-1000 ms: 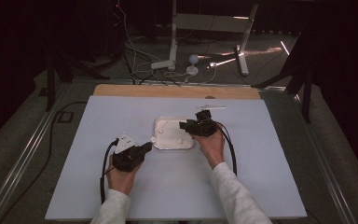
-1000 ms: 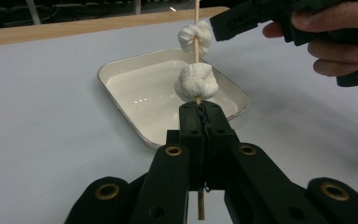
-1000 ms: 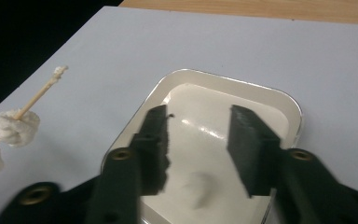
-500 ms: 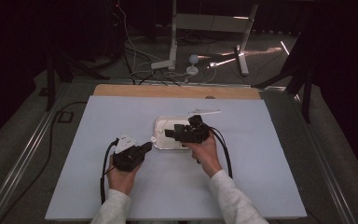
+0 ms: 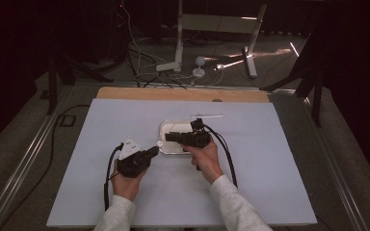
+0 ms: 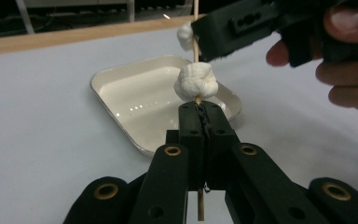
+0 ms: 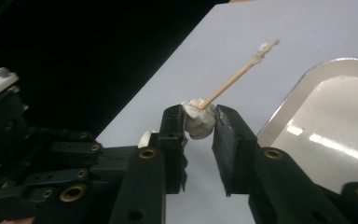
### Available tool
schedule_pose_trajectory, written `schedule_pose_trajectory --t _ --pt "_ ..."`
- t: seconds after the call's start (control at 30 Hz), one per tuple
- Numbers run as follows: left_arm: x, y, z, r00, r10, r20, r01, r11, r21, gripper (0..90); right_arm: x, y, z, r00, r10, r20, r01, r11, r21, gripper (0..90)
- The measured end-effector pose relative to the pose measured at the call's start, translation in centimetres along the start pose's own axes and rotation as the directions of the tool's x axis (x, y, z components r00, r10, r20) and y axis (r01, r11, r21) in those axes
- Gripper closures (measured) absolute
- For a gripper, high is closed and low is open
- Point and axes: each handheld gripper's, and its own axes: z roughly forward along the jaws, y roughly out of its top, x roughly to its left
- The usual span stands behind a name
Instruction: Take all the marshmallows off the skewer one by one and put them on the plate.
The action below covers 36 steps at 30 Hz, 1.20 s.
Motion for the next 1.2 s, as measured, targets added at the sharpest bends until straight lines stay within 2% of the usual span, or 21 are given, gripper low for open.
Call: schedule_pose_trajectory --t 0.1,0.17,0.2,0.23,0.27,0.37,0.47,0.67,0.83,1.07,1.1,1.13,1.17,1.2 --pt "-0.2 0.0 0.5 1.0000 0.009 -0.002 -0.009 0.9991 0.041 88.9 0.7 0.0 -0.1 0.9986 -0.052 -0.009 0.052 0.998 -0.019 76.5" --pt "-0.2 0.0 0.6 0.9999 0.012 -0.005 -0.012 0.9989 0.046 89.1 1.1 -0.1 -0.1 0.9965 -0.083 -0.014 0.082 0.996 -0.027 75.9" --pt "-0.2 -0.1 0.6 0.9998 0.017 -0.010 -0.016 0.9987 0.048 89.1 1.1 -0.1 -0.1 0.9965 -0.083 -0.014 0.082 0.996 -0.027 75.9" --pt "-0.3 -0.1 0.5 0.9996 0.023 -0.017 -0.023 0.9988 0.042 89.5 1.4 -0.1 0.1 0.9960 -0.087 -0.020 0.086 0.996 -0.032 69.6" --pt "-0.3 0.0 0.3 0.9996 0.028 -0.011 -0.028 0.9996 0.011 89.6 1.3 -0.1 0.3 0.9968 -0.074 -0.031 0.073 0.997 -0.023 68.8" --pt "-0.5 0.1 0.2 0.9990 0.042 -0.014 -0.042 0.9991 0.009 89.7 1.4 -0.2 0.7 0.9969 -0.065 -0.045 0.065 0.998 -0.002 69.0" --pt "-0.5 0.0 0.3 0.9991 0.041 -0.011 -0.041 0.9991 0.009 89.8 1.5 -0.3 0.9 0.9970 -0.049 -0.059 0.049 0.999 -0.002 76.2" --pt "-0.5 0.0 0.3 0.9992 0.039 -0.012 -0.039 0.9992 0.002 90.0 2.0 0.0 0.6 0.9981 -0.062 -0.005 0.062 0.998 -0.010 80.4" --pt "-0.3 0.0 0.0 0.9992 0.035 -0.018 -0.035 0.9992 -0.018 90.0 2.6 0.3 0.6 0.9972 -0.073 0.015 0.074 0.996 -0.041 81.1" --pt "-0.1 0.0 -0.3 0.9991 0.031 -0.028 -0.032 0.9989 -0.035 90.0 3.0 0.8 0.8 0.9980 -0.058 0.028 0.059 0.996 -0.070 81.4" --pt "-0.2 -0.3 0.0 0.9970 0.065 -0.042 -0.064 0.9978 0.017 90.0 3.1 0.9 0.8 0.9972 -0.062 0.041 0.065 0.994 -0.088 82.4" --pt "-0.2 -0.3 0.0 0.9970 0.065 -0.042 -0.064 0.9978 0.017 90.0 3.0 1.4 0.0 0.9968 -0.040 0.069 0.050 0.988 -0.146 82.3" --pt "-0.1 -0.6 -0.2 0.9993 0.036 -0.013 -0.037 0.9992 -0.018 90.0 2.5 1.9 -0.4 0.9988 -0.004 0.048 0.011 0.989 -0.150 82.2" --pt "-0.1 -0.4 -0.2 0.9996 0.025 -0.014 -0.025 0.9996 -0.015 90.0 2.3 2.3 -0.5 0.9984 -0.020 0.053 0.026 0.992 -0.127 82.1"
